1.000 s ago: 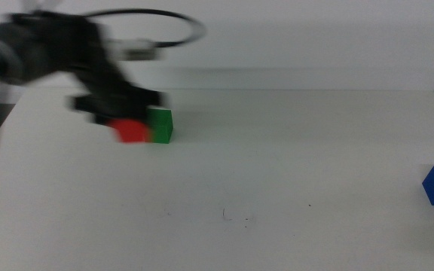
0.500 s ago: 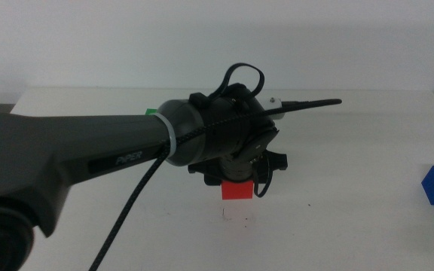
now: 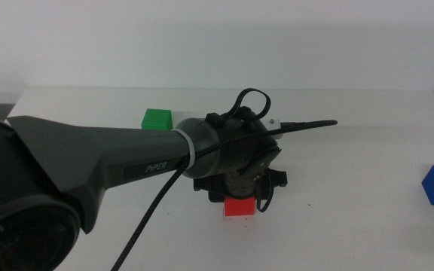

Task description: Stack red cubes first, then green, then blue cubes in a specific spot.

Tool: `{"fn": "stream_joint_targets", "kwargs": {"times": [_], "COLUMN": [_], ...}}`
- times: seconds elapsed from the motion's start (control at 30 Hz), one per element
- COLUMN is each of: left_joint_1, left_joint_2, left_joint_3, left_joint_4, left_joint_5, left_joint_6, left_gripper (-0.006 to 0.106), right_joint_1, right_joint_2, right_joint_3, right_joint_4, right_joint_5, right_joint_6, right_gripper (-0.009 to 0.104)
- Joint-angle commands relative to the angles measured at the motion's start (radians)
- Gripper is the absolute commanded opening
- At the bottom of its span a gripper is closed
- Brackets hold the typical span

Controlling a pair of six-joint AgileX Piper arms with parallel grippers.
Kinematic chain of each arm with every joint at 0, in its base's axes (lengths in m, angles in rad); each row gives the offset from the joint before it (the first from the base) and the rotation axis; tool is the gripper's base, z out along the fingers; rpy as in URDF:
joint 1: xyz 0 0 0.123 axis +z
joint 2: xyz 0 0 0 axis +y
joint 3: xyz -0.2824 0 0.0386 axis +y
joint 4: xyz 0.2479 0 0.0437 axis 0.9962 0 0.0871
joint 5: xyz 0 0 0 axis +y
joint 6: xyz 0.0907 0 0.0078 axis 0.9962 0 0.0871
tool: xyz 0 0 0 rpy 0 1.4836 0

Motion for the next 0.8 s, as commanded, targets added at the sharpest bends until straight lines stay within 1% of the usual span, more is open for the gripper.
{"fn": "stream_joint_targets", "kwargs": {"times": [0.0, 0.03, 0.2, 0.33, 0.47, 0.5, 0.57, 0.7, 0.73, 0.77], "left_joint_1": [-0.007, -0.007, -0.007, -0.007, -0.007, -0.007, -0.007, 0.025, 0.046, 0.080], "left_joint_2": [-0.002, -0.002, -0.002, -0.002, -0.030, -0.049, -0.096, -0.237, -0.263, -0.288], "left_joint_3": [0.000, 0.000, 0.000, 0.000, 0.000, 0.000, 0.000, 0.000, -0.002, -0.014], "left_joint_4": [-0.006, -0.002, -0.039, -0.058, -0.063, -0.055, -0.032, 0.074, 0.076, 0.056], "left_joint_5": [-0.006, -0.006, -0.004, -0.004, 0.020, 0.036, 0.062, 0.087, 0.087, 0.088], "left_joint_6": [-0.002, 0.009, 0.051, 0.061, 0.081, 0.075, 0.069, 0.064, 0.100, 0.158], "left_gripper": [-0.001, 0.001, 0.025, 0.055, 0.089, 0.094, 0.094, 0.094, 0.094, 0.094], "right_joint_1": [-0.007, -0.007, -0.007, -0.007, -0.007, -0.007, -0.007, -0.007, -0.007, -0.007], "right_joint_2": [-0.005, -0.005, -0.005, -0.005, -0.005, -0.005, -0.005, -0.005, -0.005, -0.005], "right_joint_3": [0.003, 0.003, 0.003, 0.003, 0.003, 0.003, 0.003, 0.003, 0.003, 0.003], "right_joint_4": [-0.011, -0.011, -0.011, -0.011, -0.011, -0.011, -0.011, -0.011, -0.011, -0.011], "right_joint_5": [-0.006, -0.006, -0.006, -0.006, -0.006, -0.006, -0.006, -0.006, -0.006, -0.006], "right_joint_6": [0.000, 0.000, 0.000, 0.000, 0.000, 0.000, 0.000, 0.000, 0.000, 0.000], "right_gripper": [0.090, 0.090, 0.090, 0.090, 0.090, 0.090, 0.090, 0.090, 0.090, 0.090]}}
